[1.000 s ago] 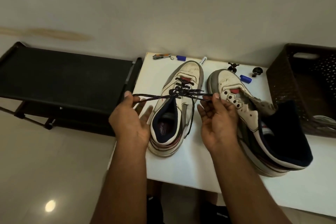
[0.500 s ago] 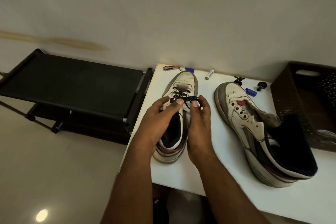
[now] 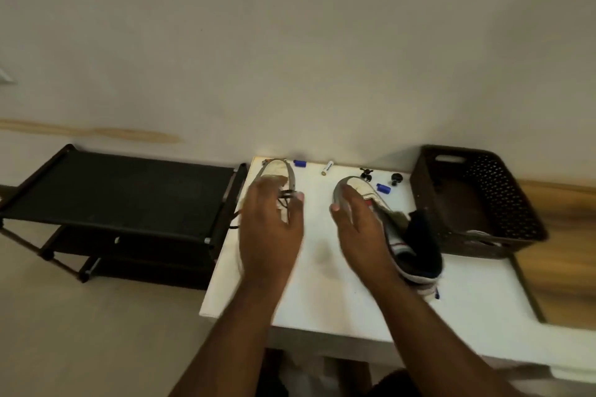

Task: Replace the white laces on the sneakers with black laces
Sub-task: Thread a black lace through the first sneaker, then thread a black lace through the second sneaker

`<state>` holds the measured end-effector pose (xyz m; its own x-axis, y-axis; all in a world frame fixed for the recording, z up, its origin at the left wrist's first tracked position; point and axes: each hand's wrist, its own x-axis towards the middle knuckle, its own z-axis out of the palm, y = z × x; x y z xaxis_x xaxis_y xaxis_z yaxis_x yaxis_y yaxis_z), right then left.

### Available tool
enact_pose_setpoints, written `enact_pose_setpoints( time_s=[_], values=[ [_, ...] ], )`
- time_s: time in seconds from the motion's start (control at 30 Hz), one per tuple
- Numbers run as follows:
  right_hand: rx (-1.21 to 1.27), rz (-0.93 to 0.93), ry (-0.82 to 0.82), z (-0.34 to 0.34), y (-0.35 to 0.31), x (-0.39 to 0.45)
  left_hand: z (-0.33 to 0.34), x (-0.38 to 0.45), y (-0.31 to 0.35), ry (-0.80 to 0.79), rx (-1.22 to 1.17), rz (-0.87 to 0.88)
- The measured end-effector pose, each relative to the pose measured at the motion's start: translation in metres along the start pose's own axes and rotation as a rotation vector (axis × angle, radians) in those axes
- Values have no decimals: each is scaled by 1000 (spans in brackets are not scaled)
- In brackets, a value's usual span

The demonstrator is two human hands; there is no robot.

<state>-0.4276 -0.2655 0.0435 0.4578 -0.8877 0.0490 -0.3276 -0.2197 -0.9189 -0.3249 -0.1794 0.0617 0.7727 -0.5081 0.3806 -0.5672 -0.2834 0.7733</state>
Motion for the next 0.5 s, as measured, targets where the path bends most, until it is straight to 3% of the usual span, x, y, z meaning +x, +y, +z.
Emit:
enact_pose_setpoints(
  time_s=[0.03, 0.1, 0.2, 0.27, 0.37, 0.5],
  values=[
    [-69, -31, 47, -22, -3, -3, 5, -14, 20, -90, -83, -26],
    [-170, -78, 129, -65, -4, -7, 26, -40, 44, -419, -167, -206],
    [-323, 11, 156, -109, 13, -5, 55, -66, 63, -761, -171, -450],
    [-365, 150, 97, -123, 30, -3, 73, -79, 71, -793, -252, -537],
    [-278, 208, -8, -121, 50, 1, 98, -80, 70, -681, -307, -594],
    [-226, 215, 47, -111, 54, 6, 107, -72, 59, -600, -252, -559]
  ],
)
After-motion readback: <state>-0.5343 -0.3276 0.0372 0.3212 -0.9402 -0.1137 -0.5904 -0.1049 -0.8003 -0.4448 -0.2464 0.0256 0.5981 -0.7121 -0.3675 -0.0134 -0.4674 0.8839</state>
